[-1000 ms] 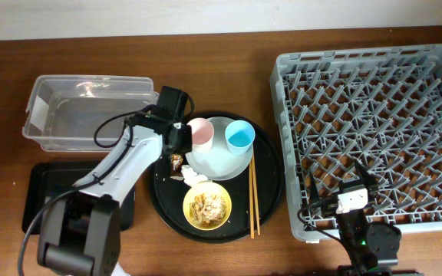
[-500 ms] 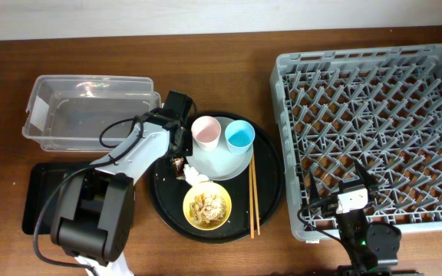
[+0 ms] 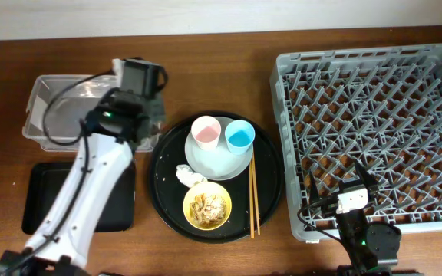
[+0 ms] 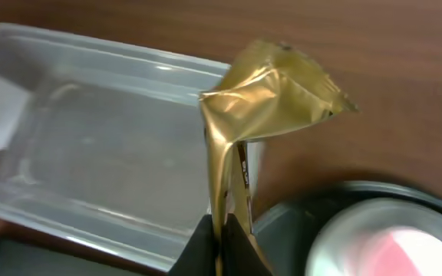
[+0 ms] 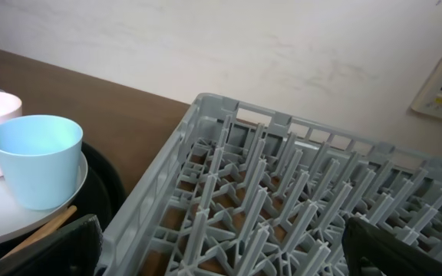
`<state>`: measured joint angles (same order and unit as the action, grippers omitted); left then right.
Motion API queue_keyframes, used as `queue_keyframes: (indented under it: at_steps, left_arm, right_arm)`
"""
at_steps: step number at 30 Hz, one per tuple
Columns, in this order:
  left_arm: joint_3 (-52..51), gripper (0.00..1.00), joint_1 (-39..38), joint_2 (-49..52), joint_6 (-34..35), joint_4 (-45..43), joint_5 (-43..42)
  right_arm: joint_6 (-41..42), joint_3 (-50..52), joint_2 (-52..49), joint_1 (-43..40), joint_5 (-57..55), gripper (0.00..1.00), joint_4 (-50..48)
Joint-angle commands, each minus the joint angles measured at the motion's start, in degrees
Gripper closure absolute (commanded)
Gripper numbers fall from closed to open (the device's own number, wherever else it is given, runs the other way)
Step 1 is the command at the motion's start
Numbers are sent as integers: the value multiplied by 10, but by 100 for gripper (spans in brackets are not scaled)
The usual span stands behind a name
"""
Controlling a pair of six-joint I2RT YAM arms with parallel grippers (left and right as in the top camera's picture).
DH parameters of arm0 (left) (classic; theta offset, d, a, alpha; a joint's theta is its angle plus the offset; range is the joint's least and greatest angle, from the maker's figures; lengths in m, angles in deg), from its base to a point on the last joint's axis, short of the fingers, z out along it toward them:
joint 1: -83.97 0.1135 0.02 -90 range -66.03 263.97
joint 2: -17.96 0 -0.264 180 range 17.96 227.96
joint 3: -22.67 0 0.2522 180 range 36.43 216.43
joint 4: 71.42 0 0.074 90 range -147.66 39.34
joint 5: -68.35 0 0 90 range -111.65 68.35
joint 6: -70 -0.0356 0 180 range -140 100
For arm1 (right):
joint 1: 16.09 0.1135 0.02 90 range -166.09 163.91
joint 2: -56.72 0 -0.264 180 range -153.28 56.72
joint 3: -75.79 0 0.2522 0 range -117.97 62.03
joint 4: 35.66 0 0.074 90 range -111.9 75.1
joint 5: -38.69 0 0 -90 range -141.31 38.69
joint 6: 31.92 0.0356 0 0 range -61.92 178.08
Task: Sort waste into correct bins and load items into the dishwasher rack
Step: 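Grasp the gold wrapper with the left gripper and drop it in the clear bin, then grasp the white tissue with the left gripper and drop it in the clear bin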
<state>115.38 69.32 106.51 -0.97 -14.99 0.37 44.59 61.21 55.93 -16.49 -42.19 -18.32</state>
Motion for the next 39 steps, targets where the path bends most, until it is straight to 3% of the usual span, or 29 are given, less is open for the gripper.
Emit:
queue_keyframes:
  at_steps: [1,4,5,7,8,9,11,13,15,17,19,24,28,30,33,39]
  left_arm:
    - [0,92,85,31,53,-19,38]
    - [0,92,162,73,56,-59,-46]
    - [0,87,186,91,56,-71,-78]
    - [0,66,198,101,56,-77,-81]
    - [0,40,202,105,56,-81,-81]
    - [0,25,202,106,56,-85,-81]
    - [0,16,202,105,56,-93,-89]
    - [2,16,199,97,43,-89,-139]
    - [3,16,187,54,37,-45,-253]
    - [3,16,158,4,37,13,-303]
    - [3,16,92,-58,39,116,-300]
    - [-16,16,-30,-59,46,210,-297]
    - [-85,16,-90,-59,139,199,-228]
    - [-119,16,-94,-59,151,169,-228]
    - [-194,16,-94,-59,202,73,-229]
    - [-297,19,-94,-56,220,-64,-257]
  right_arm:
    - [4,5,5,-3,1,2,0]
    - [4,5,5,-3,1,2,0]
    - [4,5,5,-3,2,2,0]
    - [4,5,5,-3,2,2,0]
    - [4,5,5,-3,1,2,0]
    - [4,5,5,-3,1,2,0]
    - [4,5,5,-3,1,2,0]
    - [4,5,5,-3,2,2,0]
    - [4,5,5,-3,1,2,0]
    - [4,5,5,-3,1,2,0]
    - [4,5,5,-3,1,2,0]
    - [4,5,5,-3,1,2,0]
    - [4,5,5,-3,1,2,0]
    - [4,5,5,-3,1,2,0]
    - [4,5,5,-3,1,2,0]
    - [4,5,5,-3,1,2,0]
